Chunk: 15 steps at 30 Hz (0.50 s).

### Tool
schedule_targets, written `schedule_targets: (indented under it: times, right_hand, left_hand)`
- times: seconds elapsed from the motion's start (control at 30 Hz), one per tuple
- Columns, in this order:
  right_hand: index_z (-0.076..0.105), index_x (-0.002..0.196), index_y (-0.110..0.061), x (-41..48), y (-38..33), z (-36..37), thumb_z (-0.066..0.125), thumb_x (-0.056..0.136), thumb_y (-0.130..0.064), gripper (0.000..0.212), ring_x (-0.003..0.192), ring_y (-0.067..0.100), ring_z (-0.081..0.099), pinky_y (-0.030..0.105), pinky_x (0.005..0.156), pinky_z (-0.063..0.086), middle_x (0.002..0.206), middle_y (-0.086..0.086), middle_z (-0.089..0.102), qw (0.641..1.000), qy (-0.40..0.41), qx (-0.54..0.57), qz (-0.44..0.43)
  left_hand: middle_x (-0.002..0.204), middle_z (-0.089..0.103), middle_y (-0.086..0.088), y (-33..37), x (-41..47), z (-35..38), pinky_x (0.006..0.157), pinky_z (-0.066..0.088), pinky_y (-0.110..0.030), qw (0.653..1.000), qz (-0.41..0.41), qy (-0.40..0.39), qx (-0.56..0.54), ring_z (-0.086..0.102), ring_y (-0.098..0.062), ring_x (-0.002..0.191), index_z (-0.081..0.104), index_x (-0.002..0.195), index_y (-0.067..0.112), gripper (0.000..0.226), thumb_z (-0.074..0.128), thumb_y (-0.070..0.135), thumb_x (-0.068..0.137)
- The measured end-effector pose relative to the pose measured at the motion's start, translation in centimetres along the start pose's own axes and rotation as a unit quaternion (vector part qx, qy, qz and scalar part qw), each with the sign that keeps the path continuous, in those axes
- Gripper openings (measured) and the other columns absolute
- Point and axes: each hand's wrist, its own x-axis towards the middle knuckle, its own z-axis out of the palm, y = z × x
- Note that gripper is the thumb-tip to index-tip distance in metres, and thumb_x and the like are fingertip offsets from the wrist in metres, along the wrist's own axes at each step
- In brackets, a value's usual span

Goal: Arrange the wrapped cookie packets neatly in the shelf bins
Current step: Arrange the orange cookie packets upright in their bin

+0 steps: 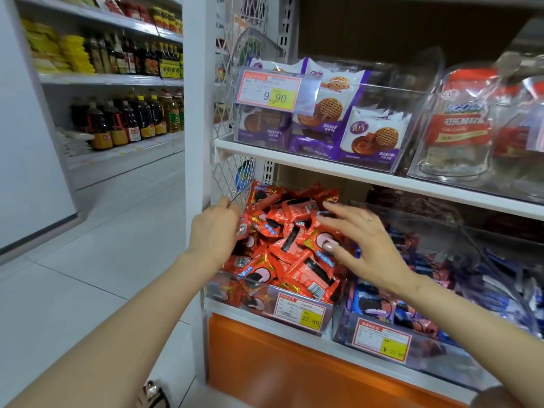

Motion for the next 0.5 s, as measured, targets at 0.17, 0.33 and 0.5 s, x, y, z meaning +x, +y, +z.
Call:
schedule_targets:
  times: [0.17, 0.33, 0.5]
  right_hand:
    - [0.058, 0.127, -0.032, -1.2, 0.4, 0.4, 0.039, 0.093, -0.058, 0.047, 0.133, 0.009, 0.038, 0.052, 0.112, 0.024, 0.144, -0.009, 0.044, 0.999, -0.034, -0.016, -0.038]
    - [0.057, 0.127, -0.033, -1.5, 0.6, 0.8, 0.041, 0.092, -0.056, 0.045, 0.137, 0.009, 0.033, 0.05, 0.115, 0.015, 0.144, -0.01, 0.043, 0.997, -0.059, -0.042, -0.039]
    - [0.055, 0.129, -0.034, -1.3, 0.5, -0.2, 0.037, 0.091, -0.06, 0.049, 0.136, 0.007, 0.033, 0.047, 0.114, 0.017, 0.143, -0.014, 0.044, 1.0, -0.02, 0.006, 0.013]
  left_hand:
    - [0.099, 0.062, -0.009, 0.4, -0.5, -1.9, 0.069, 0.037, -0.034, 0.976, -0.027, 0.104, -0.189, 0.056, -0.031, 0.089, 0.058, 0.091, 0.008, 0.002, 0.057, 0.007, 0.089]
    - [0.094, 0.065, -0.002, 3.0, 0.3, -1.5, 0.077, 0.045, -0.029, 0.923, -0.051, 0.103, -0.367, 0.057, -0.017, 0.088, 0.058, 0.08, 0.013, 0.009, 0.063, 0.007, 0.085]
    - [0.09, 0.064, -0.004, 6.6, 4.5, -0.3, 0.074, 0.04, -0.024, 0.906, -0.034, 0.112, -0.407, 0.056, -0.018, 0.082, 0.063, 0.088, 0.007, 0.005, 0.063, 0.004, 0.084]
